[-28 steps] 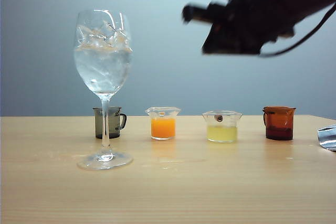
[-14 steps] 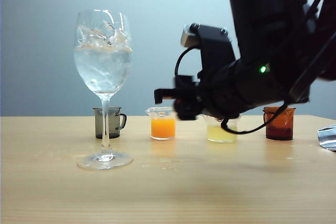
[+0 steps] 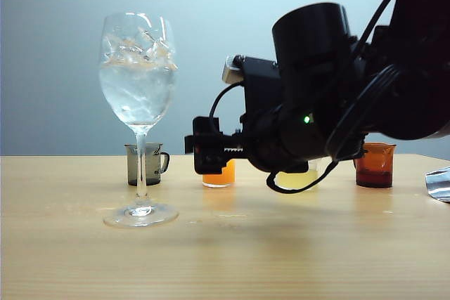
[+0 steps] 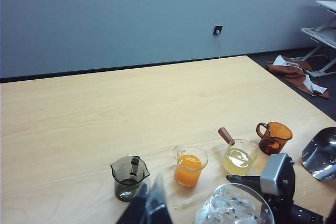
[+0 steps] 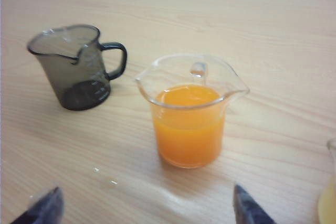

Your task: Pick up the second measuring cup from the left, pour the orange juice inside into the goblet, and finally put the measuring cup back in its original place.

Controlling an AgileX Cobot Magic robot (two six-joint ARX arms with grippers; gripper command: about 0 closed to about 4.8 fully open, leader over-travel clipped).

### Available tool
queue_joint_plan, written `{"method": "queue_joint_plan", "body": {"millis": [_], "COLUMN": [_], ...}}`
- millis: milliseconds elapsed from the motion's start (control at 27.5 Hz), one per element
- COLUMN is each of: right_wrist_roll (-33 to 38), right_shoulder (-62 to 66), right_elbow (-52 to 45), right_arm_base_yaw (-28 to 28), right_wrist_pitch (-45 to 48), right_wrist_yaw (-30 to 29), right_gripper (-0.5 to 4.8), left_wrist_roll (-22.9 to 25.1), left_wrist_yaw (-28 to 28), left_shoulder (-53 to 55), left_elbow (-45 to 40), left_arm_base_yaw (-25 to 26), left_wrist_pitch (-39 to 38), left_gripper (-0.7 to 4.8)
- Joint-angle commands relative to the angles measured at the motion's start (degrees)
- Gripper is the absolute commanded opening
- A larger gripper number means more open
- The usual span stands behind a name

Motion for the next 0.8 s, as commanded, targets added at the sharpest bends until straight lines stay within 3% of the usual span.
{"method": "queue_joint_plan", "body": {"millis": [36, 799], "right_wrist_roll": [0.37, 0.98], "right_shoulder": [1.49, 7.89], "right_elbow": [1.57, 10.23], "right_arm_base_yaw": [0.04, -1.73], "right_wrist_pitch": [0.63, -1.03], "right_wrist_yaw": [0.26, 1.51], "right_gripper": [4.14, 4.08], "left_wrist_roll": [0.00, 0.00], "left_wrist_yaw": [0.42, 0.46], "left_shoulder": [-0.07, -0.09], "left_elbow": [0.35, 0.37], "left_arm_base_yaw": [-0.02, -0.02], "left_wrist_pitch": [0.37, 0.42], "left_gripper": [-0.06, -0.06]}}
